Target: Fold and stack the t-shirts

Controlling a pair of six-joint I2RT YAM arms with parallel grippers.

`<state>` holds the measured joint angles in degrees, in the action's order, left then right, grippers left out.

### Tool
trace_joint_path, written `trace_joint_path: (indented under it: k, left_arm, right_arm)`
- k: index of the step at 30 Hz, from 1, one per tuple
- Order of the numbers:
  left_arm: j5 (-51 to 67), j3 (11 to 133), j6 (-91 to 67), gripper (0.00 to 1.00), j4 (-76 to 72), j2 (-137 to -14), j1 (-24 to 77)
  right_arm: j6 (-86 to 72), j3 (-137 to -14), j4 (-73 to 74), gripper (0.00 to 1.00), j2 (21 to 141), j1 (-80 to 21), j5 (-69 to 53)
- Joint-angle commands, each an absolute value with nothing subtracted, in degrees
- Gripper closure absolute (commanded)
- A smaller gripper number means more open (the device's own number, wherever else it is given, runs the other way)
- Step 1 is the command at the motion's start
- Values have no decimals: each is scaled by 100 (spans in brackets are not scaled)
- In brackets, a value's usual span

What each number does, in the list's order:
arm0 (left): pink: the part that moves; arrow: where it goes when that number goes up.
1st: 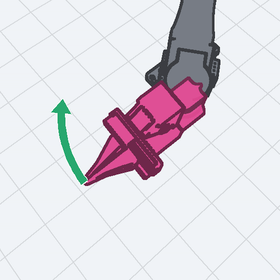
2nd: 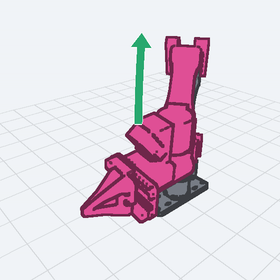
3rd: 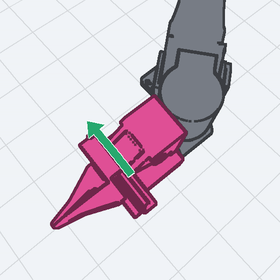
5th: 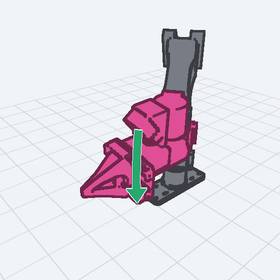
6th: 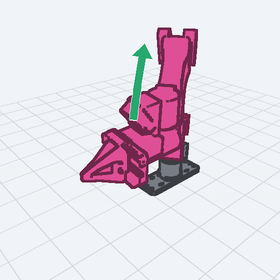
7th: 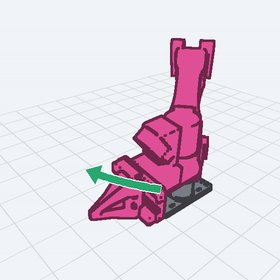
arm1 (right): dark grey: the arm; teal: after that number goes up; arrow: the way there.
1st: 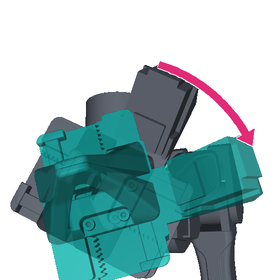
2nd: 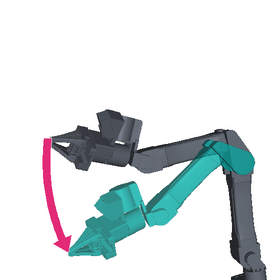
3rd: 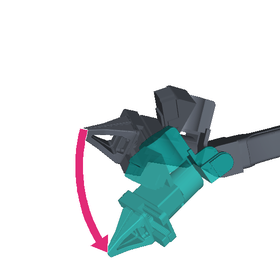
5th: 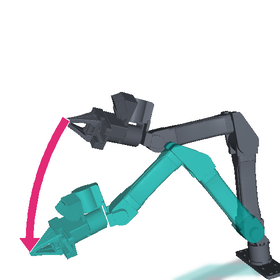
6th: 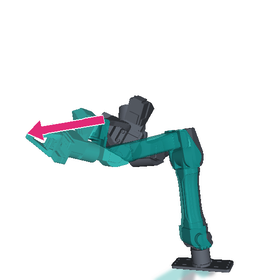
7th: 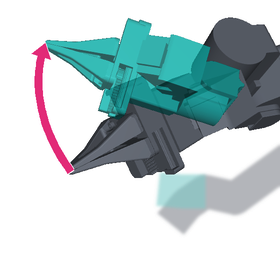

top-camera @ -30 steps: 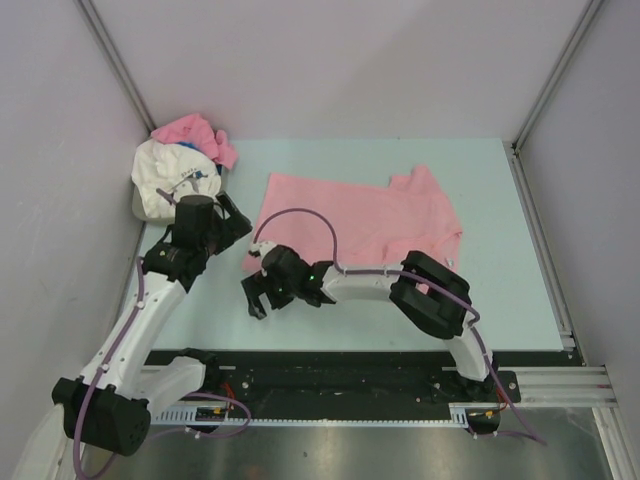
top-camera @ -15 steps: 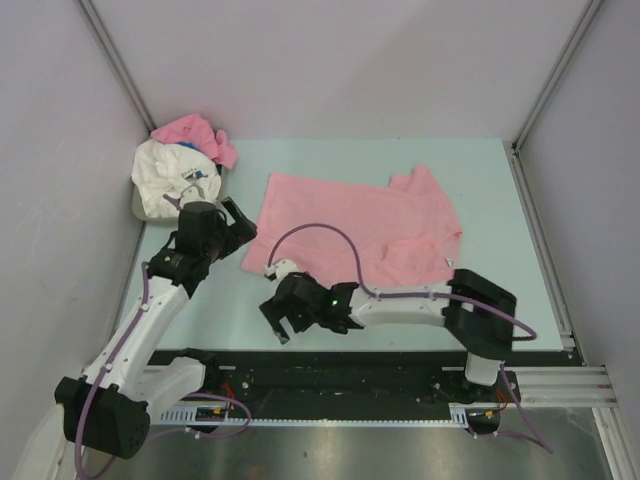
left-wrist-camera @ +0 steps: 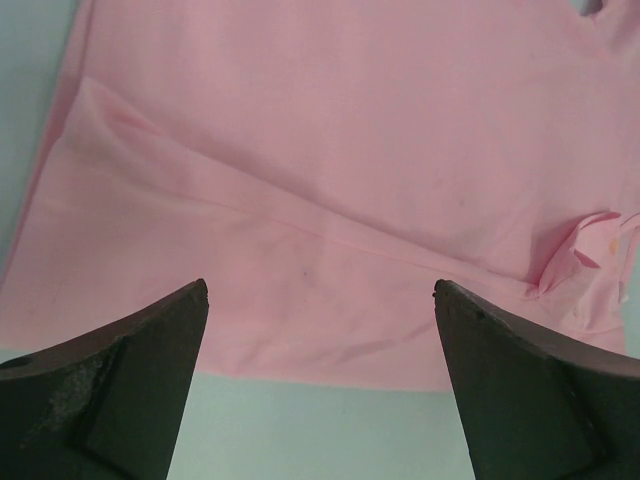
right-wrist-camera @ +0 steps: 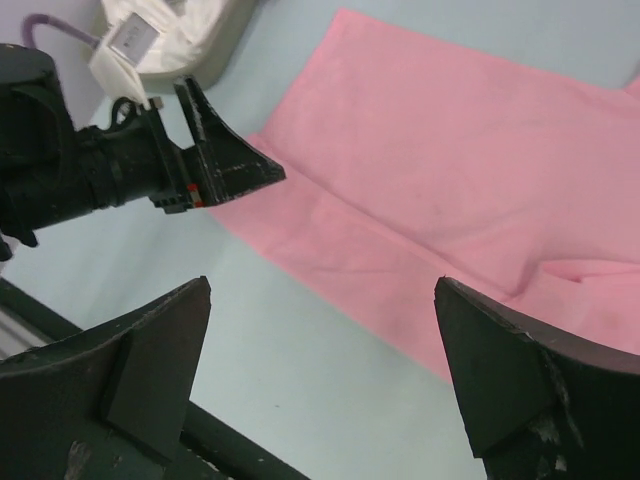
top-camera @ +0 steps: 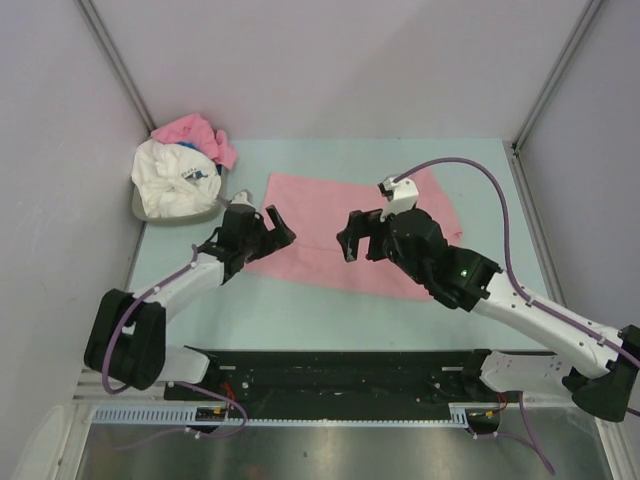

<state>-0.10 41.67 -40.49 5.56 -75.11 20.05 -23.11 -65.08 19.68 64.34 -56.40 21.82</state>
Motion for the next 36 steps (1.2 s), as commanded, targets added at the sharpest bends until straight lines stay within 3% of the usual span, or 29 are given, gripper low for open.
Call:
trace_joint_path:
  k: [1,19,36]
  left_arm:
    - [334,4157,-3929,0,-588,-7988,2144]
    - [-641,3472,-3920,0,-97,-8666,2619]
    - [-817,1391,-5237,0,501,-7112,3594]
  right_arm:
    - [-2250,-6188,2496,0,6249,-5301,2119]
    - [-2549,-5651,2759,0,5757,-5115,1925]
    - [-2698,-5651,3085,1,5502,-5063,1960]
